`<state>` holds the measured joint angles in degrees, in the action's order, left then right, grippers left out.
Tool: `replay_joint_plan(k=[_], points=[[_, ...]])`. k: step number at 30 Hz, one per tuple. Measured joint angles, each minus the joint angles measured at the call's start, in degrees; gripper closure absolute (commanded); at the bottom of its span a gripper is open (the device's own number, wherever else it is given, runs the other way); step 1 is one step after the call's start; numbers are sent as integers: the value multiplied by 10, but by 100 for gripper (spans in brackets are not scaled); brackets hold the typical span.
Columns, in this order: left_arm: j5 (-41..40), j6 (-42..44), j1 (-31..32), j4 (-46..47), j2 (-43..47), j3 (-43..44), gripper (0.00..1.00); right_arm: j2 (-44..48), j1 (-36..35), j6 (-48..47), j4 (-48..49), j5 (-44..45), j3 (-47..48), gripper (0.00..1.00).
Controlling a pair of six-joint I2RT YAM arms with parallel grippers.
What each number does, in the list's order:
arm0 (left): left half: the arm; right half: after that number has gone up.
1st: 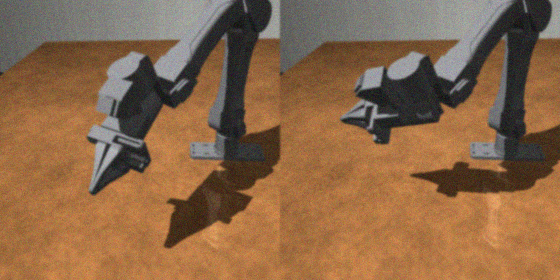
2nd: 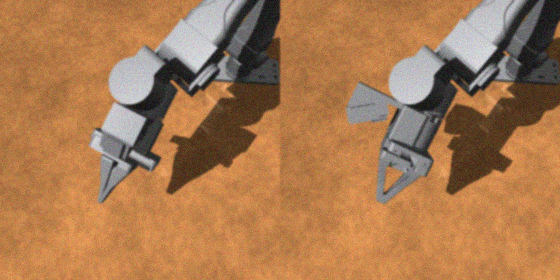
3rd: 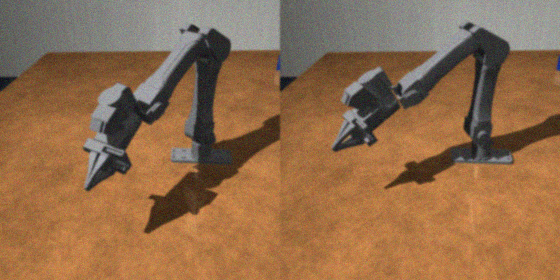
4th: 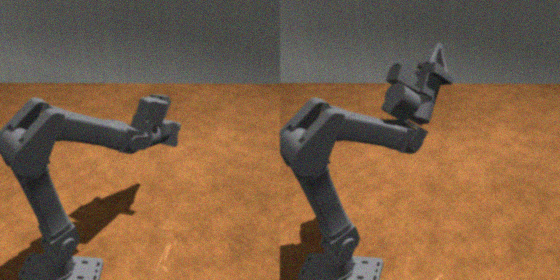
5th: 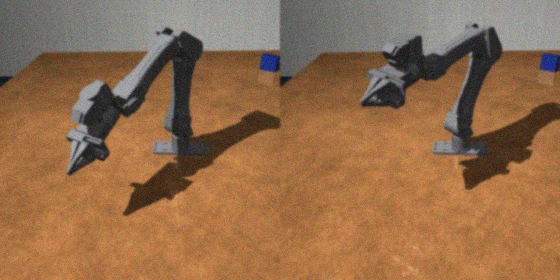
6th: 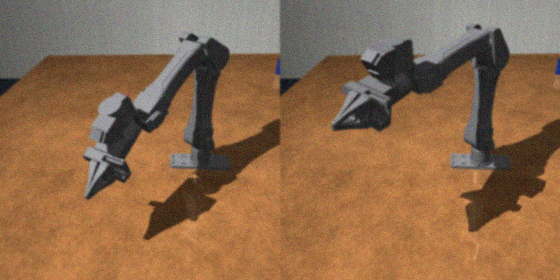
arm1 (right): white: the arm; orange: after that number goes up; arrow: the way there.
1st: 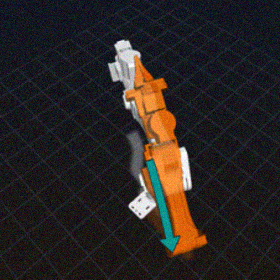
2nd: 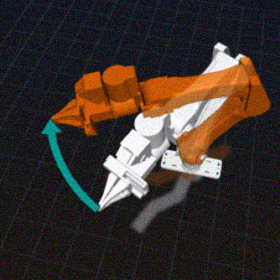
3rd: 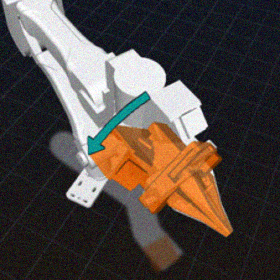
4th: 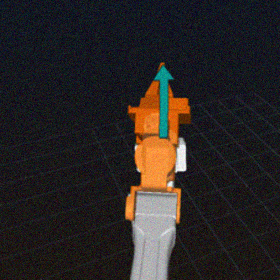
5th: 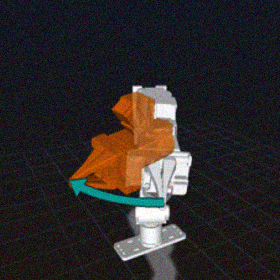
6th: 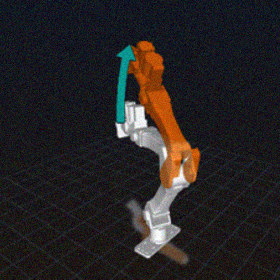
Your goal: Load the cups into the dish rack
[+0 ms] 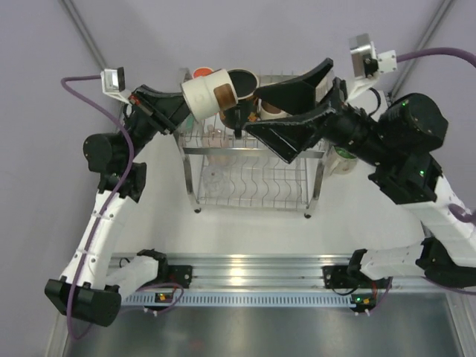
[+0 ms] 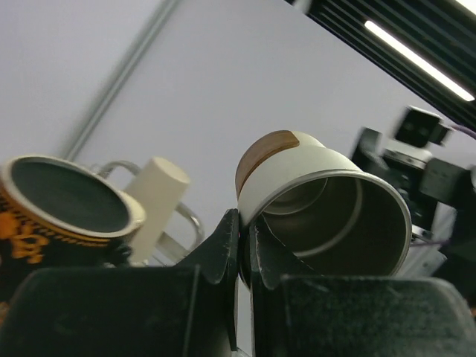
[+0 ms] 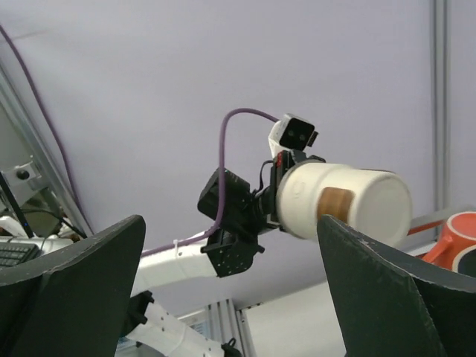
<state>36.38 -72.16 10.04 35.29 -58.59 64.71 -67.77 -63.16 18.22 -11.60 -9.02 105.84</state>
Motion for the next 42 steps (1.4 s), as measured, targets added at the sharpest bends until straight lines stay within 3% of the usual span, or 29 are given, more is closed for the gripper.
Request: replay_joint_plan(k=[7,17,42], points=[[0,-28,44,89,42,0,100,-39,63,124,112,-82,-75,1],[-10,-51,44,157,61,11,100,-54,63,165,246,-123,-96,1],[-35,-42,82,186,36,-9,100,-118,2,144,308,-106,-93,3]])
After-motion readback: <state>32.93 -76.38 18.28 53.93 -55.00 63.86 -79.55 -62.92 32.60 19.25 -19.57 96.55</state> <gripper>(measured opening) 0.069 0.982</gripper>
